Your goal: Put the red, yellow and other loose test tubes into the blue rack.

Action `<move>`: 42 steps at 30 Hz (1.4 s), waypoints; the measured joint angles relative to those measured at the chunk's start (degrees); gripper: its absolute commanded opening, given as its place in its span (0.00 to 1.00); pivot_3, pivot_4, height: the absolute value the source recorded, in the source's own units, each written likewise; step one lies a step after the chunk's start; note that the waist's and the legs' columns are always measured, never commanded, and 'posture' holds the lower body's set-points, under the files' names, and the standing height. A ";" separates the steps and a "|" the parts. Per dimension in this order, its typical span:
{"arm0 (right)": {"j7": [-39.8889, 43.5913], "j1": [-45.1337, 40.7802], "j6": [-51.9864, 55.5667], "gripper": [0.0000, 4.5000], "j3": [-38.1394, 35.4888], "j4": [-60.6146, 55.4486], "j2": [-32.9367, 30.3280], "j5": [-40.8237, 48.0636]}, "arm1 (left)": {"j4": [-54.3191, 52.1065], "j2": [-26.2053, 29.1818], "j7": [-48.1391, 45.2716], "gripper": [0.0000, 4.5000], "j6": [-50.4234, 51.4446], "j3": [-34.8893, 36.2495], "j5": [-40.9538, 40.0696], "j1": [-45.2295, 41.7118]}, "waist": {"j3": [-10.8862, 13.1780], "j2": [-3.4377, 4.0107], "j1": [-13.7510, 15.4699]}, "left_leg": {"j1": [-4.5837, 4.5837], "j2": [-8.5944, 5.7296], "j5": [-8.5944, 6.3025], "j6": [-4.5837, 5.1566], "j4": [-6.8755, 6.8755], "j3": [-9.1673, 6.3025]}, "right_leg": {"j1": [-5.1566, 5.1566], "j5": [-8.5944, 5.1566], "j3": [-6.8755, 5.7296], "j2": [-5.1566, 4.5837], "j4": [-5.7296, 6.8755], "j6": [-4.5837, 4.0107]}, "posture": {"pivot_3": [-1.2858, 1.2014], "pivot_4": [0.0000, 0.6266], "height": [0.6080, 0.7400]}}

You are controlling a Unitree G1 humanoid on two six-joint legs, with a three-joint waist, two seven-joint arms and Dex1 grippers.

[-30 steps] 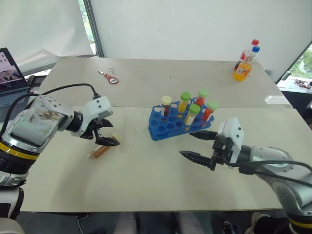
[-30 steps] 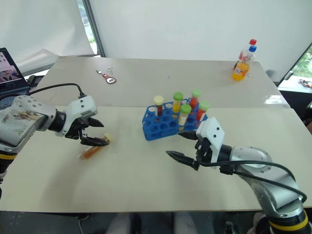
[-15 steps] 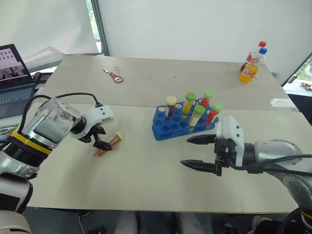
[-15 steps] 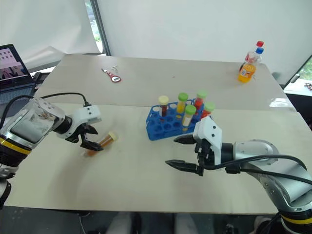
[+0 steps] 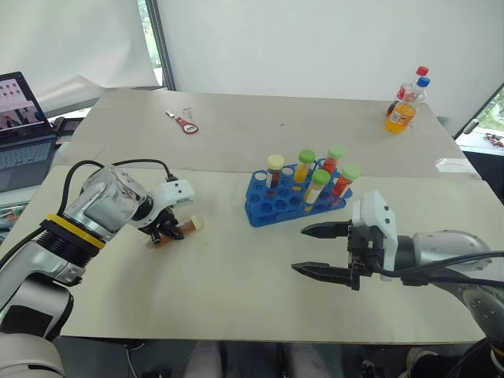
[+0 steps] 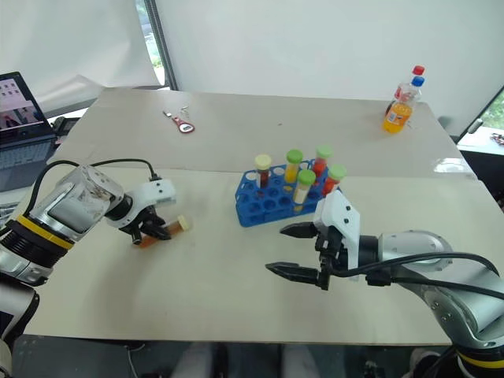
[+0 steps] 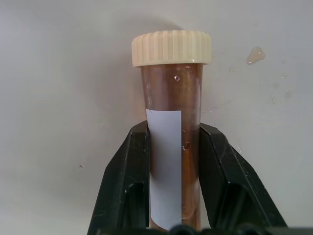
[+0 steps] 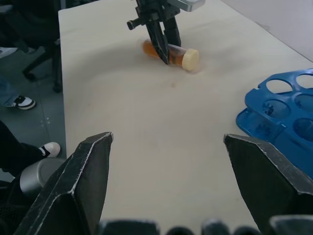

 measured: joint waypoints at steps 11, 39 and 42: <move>-3.56 5.87 -0.33 0.90 -8.49 -1.97 -2.33 -1.39 | 6.19 -11.17 -7.78 0.19 -17.18 17.47 -12.95 -5.19 | 0.01 -0.03 0.86 | -0.38 -0.10 0.02 0.05 0.26 -0.30 | -0.03 0.01 -0.05 0.00 -0.02 0.05 | 0.52 0.24 1.00; -30.08 18.46 5.40 0.90 -13.34 -14.73 8.26 -1.52 | 34.79 -47.57 13.47 0.19 -56.03 28.80 -12.38 -1.81 | 0.00 -0.06 -0.16 | 0.06 -1.21 0.17 0.34 0.07 -2.04 | 0.81 0.04 0.18 0.01 -0.29 0.23 | 0.52 0.24 1.00; -31.09 18.54 5.62 0.90 -13.55 -14.78 8.25 -0.24 | 36.51 -48.13 13.40 0.19 -57.17 28.80 -11.99 -2.34 | 0.00 -0.06 -0.16 | 0.05 -1.22 0.18 0.34 0.07 -2.06 | 0.81 0.03 0.18 0.01 -0.29 0.24 | 0.52 0.24 1.00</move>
